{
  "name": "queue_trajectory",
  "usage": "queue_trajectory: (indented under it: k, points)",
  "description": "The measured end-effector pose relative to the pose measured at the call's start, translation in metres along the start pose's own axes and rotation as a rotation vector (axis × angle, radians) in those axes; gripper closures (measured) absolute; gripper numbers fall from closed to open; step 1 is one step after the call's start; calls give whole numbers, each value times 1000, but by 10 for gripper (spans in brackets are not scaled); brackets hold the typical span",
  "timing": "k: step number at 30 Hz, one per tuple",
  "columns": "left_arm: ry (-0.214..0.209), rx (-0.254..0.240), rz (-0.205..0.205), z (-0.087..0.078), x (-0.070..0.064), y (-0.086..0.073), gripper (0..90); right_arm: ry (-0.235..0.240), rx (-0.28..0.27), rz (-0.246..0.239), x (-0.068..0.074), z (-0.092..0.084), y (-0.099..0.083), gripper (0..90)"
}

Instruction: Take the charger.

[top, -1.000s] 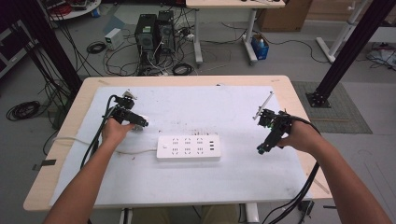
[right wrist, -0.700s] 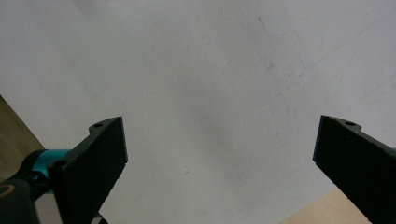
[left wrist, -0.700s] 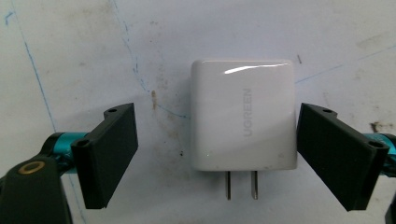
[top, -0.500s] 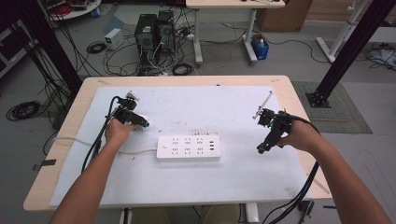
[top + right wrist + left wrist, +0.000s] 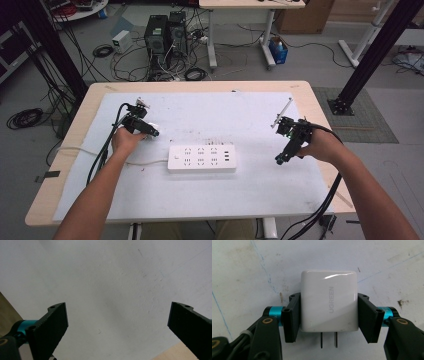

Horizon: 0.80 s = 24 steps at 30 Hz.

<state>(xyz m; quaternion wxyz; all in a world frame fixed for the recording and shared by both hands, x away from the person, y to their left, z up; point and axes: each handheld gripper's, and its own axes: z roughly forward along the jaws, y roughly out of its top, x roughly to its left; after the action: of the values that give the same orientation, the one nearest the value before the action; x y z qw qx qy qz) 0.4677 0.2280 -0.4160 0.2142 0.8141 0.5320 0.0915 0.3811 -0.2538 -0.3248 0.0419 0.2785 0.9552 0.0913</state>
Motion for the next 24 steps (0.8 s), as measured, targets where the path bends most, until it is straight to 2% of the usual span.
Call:
queue_trajectory:
  k: [4, 12, 17, 21, 24]
  points:
    - [-7, -9, 32, -4, -1, -1, 426, -2, -7, 11, 1, 0, 0, 23]
    - [-41, -55, 146, -28, -8, -4, 426, -14, -9, 17, 1, -1, 0, 23]
    - [-64, -76, 240, -47, -15, -9, 426, -20, -22, 33, 3, -1, -2, 23]
    - [-112, -100, 338, -65, -25, -16, 426, -27, -32, 28, 7, -1, -3, 23]
    - [-136, -106, 391, -75, -33, -21, 426, -27, -36, 31, 9, 0, -4, 23]
